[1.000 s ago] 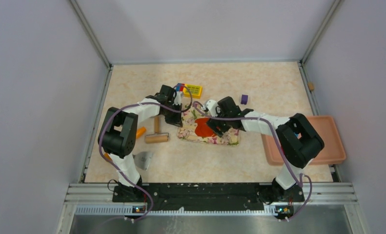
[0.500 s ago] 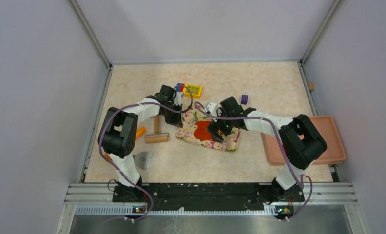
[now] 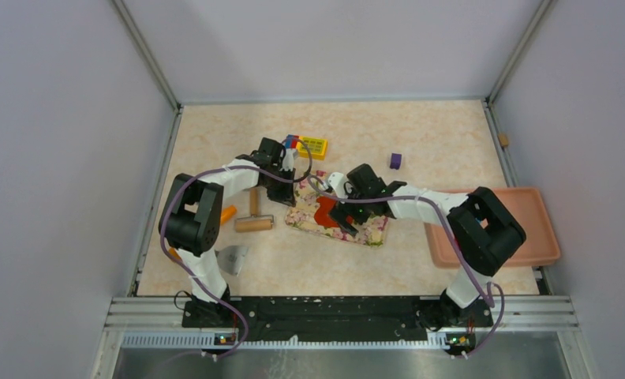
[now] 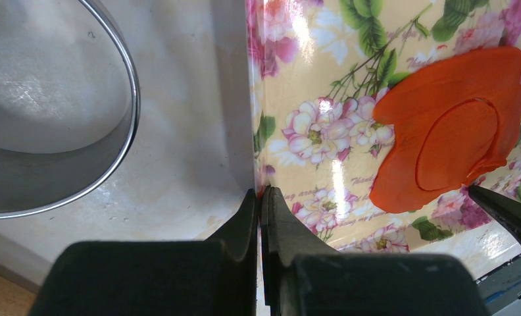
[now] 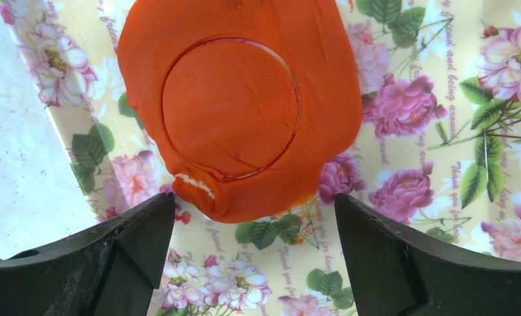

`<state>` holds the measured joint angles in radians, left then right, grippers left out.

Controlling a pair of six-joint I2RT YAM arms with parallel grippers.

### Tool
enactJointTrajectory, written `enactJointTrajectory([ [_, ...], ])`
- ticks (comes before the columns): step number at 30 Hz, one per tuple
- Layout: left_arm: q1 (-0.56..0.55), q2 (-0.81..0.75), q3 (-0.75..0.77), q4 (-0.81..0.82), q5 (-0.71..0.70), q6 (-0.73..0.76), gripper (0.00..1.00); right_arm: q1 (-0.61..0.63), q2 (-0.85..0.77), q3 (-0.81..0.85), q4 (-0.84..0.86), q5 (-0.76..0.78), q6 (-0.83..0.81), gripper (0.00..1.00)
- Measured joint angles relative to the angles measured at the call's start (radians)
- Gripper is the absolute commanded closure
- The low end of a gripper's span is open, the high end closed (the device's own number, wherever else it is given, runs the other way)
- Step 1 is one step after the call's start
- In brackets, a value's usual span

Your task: Roll out the dumpling wrappers from the dough

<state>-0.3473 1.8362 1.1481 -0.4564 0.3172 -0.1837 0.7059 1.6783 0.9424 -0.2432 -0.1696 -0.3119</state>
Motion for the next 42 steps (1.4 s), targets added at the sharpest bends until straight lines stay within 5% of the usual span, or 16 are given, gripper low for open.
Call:
enactJointTrajectory([
  [29, 0.000, 0.015, 0.021, -0.007, 0.008, 0.015, 1.00, 0.004, 0.002, -0.005, 0.069, 0.152, -0.001, 0.56],
  [42, 0.000, 0.020, 0.027, -0.008, 0.009, 0.015, 1.00, -0.009, 0.002, 0.047, 0.018, 0.204, -0.037, 0.60],
])
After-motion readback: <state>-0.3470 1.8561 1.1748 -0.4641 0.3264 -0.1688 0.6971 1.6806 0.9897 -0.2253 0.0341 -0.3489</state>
